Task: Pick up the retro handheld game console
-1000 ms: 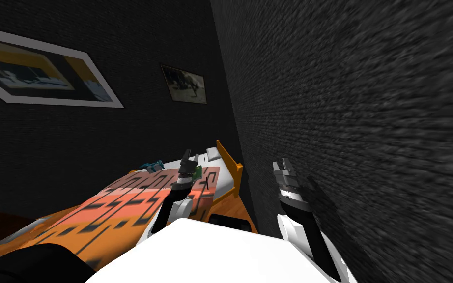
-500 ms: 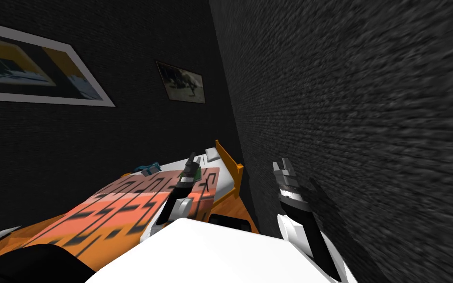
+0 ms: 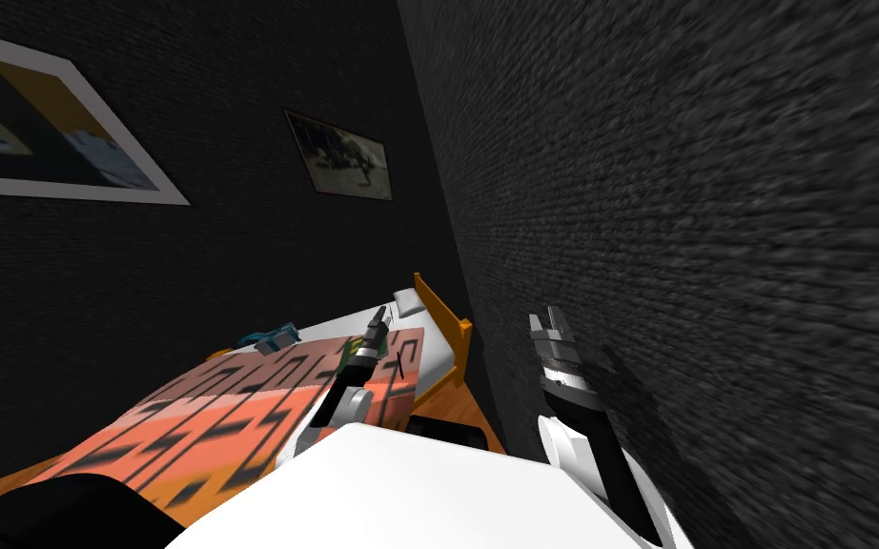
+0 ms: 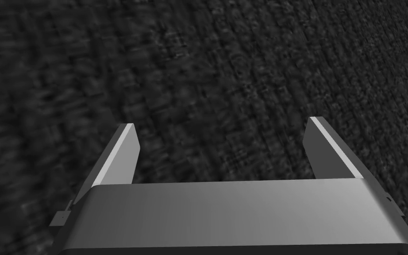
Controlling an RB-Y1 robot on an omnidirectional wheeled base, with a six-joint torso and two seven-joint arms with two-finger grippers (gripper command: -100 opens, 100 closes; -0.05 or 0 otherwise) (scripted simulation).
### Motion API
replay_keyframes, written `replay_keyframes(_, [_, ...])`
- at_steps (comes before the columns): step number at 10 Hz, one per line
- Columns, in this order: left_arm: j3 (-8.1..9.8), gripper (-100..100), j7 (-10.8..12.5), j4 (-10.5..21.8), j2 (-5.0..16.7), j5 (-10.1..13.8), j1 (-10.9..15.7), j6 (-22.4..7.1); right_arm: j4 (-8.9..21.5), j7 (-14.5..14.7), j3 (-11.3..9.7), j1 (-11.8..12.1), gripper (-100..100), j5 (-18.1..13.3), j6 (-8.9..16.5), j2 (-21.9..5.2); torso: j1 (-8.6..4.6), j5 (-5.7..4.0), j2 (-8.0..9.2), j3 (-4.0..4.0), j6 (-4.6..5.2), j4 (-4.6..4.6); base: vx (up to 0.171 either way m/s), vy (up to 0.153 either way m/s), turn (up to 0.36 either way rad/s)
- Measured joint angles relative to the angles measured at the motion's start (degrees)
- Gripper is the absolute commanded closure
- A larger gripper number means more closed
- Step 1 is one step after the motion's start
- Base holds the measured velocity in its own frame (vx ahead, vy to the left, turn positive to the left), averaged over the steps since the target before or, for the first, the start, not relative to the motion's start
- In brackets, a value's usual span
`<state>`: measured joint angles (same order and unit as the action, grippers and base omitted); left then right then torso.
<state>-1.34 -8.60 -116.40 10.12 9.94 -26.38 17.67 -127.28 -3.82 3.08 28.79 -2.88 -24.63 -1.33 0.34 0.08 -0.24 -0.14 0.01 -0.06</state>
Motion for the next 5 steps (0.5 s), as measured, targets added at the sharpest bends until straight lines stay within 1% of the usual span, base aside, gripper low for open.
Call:
replay_keyframes(1, [-0.11, -100, -0.57, 1.52, 0.08, 0.1, 0.2, -0.76, 0.0, 0.0, 0.0, 0.0, 0, 0.0, 0.0, 0.0, -0.06, 0.0, 0.06, 0.03, -0.02, 0.01, 0.03, 0.047, -0.085])
replay_keyframes(2, [0.29, -100, -1.06, 2.89, 0.45, 0.53, 0.97, -2.47, 0.0, 0.0, 0.0, 0.0, 0, 0.0, 0.0, 0.0, -0.13, -0.02, 0.07, 0.04, -0.01, 0.02, 0.024, 0.038, -0.049])
replay_keyframes(3, [0.31, -100, -1.34, 4.48, 0.66, 0.71, 1.18, -3.02, 0.0, 0.0, 0.0, 0.0, 0, 0.0, 0.0, 0.01, -0.19, -0.03, 0.1, 0.06, -0.02, 0.02, 0.032, 0.046, -0.107])
replay_keyframes(4, [0.54, -100, -1.95, 5.55, 0.66, 0.99, 1.82, -4.84, 0.0, 0.0, 0.0, 0.0, 0, 0.0, 0.0, 0.01, -0.18, -0.04, 0.08, 0.05, 0.0, 0.02, 0.033, 0.045, -0.058])
replay_keyframes(5, [0.42, -100, -2.37, 6.35, 0.74, 1.11, 1.53, -5.61, 0.0, 0.0, 0.0, 0.0, 0, 0.0, 0.0, 0.01, -0.19, -0.04, 0.09, 0.05, -0.03, 0.02, 0.033, 0.048, -0.091])
